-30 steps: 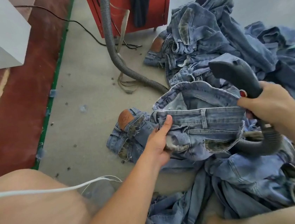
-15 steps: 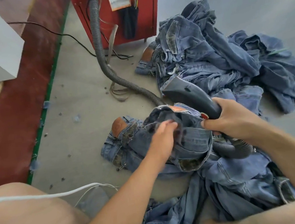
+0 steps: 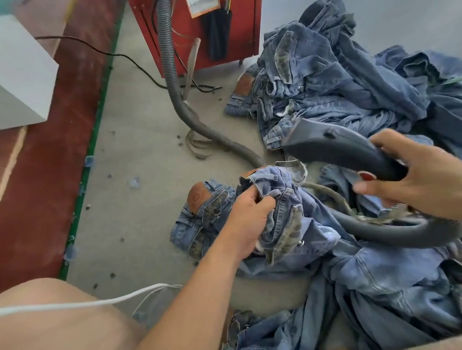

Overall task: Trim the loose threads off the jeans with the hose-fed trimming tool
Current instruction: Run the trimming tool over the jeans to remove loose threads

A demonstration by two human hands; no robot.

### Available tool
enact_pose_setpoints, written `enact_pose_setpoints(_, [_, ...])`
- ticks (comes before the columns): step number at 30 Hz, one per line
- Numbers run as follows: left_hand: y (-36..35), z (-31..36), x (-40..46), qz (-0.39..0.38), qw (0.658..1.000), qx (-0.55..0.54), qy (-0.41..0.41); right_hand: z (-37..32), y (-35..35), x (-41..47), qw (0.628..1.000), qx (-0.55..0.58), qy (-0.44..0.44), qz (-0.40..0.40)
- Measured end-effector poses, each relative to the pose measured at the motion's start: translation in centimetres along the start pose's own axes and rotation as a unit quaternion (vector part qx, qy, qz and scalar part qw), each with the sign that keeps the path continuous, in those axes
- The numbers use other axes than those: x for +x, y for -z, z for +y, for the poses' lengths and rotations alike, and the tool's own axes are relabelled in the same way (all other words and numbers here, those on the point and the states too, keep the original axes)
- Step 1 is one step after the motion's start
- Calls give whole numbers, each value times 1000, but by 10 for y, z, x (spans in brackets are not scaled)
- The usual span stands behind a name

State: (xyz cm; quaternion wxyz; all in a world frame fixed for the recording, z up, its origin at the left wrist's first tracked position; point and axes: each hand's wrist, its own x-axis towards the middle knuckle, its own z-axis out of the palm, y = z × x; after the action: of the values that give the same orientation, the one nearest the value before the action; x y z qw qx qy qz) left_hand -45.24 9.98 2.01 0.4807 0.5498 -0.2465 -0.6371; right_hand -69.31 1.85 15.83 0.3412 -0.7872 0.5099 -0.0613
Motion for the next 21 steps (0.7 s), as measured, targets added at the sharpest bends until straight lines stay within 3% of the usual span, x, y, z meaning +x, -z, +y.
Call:
enact_pose_setpoints(3, [10,7,-1,-8,982,180,-53,4,7,-5,996,-12,-18,-81])
enact_pose_setpoints(6, [6,9,-3,-39,938,325,-112,-2,-5,-3,988,0,-6,-152])
enact_pose_setpoints(10, [-7,2,-4,-2,846,506,-165,-16,-18,7,991,-41,38,-121])
enact_pose_setpoints(15, [3,0,1,44,817,554,-153,-15,-3,2,997,-8,-3,-81])
enact_pose_setpoints(19, [-2,-3,-1,33,818,547,-176,-18,-2,-7,987,-5,-14,-157])
enact_pose_setpoints(21, [-3,-8,-2,4,828,529,-184,-20,-12,-2,988,-24,16,-152])
